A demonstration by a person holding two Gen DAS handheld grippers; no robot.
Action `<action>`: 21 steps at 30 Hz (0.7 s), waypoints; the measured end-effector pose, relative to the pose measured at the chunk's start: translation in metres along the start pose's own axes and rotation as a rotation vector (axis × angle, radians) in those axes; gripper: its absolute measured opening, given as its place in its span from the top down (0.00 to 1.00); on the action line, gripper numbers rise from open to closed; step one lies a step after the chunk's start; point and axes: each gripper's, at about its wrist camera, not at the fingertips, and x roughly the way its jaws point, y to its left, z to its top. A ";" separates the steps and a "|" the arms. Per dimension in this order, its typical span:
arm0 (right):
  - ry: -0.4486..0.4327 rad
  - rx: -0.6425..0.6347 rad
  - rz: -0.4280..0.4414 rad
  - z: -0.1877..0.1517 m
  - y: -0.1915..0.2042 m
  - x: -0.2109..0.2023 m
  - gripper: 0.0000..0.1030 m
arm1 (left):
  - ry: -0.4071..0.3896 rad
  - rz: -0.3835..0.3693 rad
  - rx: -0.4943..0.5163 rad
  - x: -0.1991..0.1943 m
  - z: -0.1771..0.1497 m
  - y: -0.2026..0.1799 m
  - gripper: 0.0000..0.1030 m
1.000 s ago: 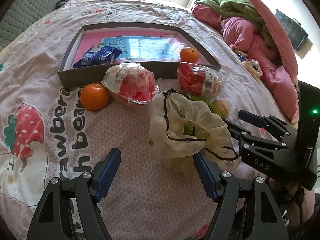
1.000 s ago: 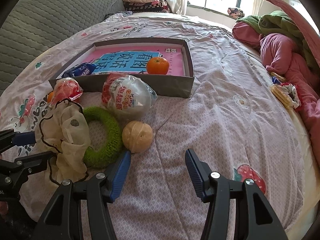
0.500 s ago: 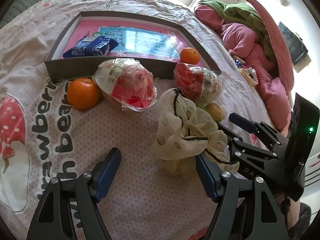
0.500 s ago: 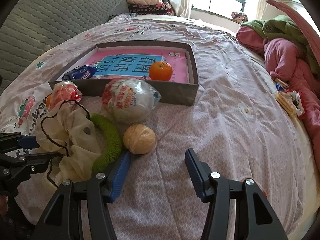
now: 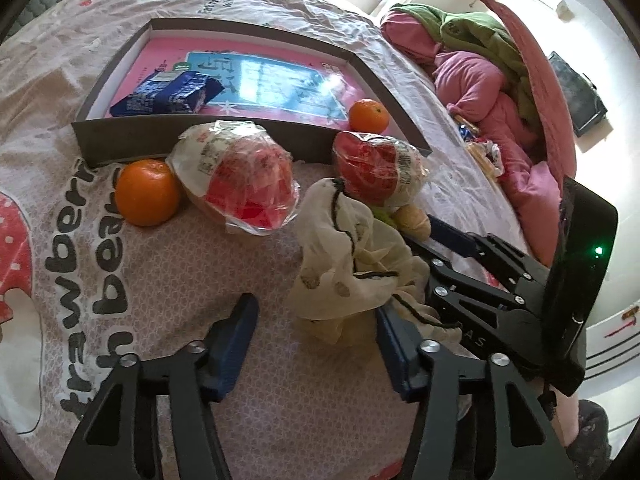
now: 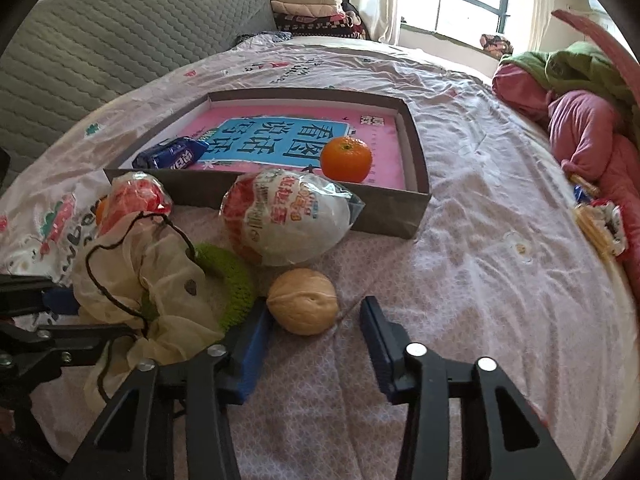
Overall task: Organize objects
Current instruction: 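Lower the left gripper onto the cream mesh bag, then close the left gripper on the mesh bag while the right gripper approaches the bun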
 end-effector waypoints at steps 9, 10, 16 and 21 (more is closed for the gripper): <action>-0.003 0.015 0.027 -0.002 -0.001 -0.001 0.65 | -0.006 -0.039 -0.004 0.000 0.001 -0.001 0.58; -0.003 0.020 0.029 -0.002 -0.001 -0.001 0.65 | -0.009 -0.042 -0.005 -0.001 0.001 -0.001 0.59; 0.005 0.045 0.046 -0.003 -0.004 0.000 0.66 | -0.028 -0.066 -0.001 -0.005 0.002 -0.004 0.72; 0.003 0.066 0.059 -0.004 -0.007 -0.001 0.67 | -0.043 -0.096 -0.006 -0.010 0.000 -0.002 0.85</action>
